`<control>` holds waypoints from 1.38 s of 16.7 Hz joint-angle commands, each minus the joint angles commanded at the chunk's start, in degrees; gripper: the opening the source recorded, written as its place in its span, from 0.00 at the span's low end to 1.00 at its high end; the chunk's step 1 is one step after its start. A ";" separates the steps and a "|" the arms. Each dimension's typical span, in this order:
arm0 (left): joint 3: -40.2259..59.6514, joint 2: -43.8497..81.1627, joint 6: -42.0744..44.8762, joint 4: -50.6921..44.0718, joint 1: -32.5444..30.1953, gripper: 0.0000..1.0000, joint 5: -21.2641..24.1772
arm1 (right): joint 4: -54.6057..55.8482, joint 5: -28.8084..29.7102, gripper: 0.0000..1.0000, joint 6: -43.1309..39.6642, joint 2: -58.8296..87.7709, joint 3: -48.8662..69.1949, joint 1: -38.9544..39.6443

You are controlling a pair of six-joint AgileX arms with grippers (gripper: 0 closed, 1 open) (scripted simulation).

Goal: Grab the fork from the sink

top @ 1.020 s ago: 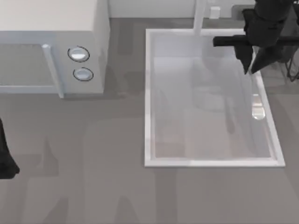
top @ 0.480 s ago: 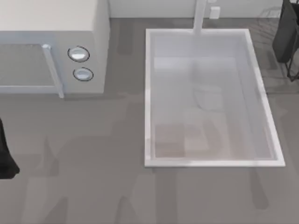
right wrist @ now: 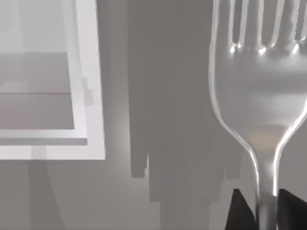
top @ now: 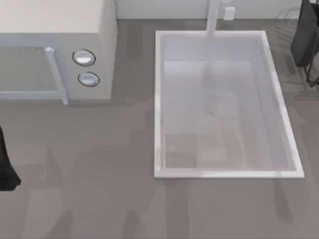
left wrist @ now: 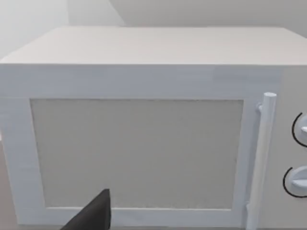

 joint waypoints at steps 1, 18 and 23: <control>0.00 0.00 0.00 0.00 0.00 1.00 0.00 | 1.92 -0.01 0.00 0.01 0.25 -1.73 0.00; 0.00 0.00 0.00 0.00 0.00 1.00 0.00 | 21.91 -0.06 0.38 0.15 3.12 -18.50 -0.02; 0.00 0.00 0.00 0.00 0.00 1.00 0.00 | 21.91 -0.06 0.75 0.15 3.12 -18.50 -0.02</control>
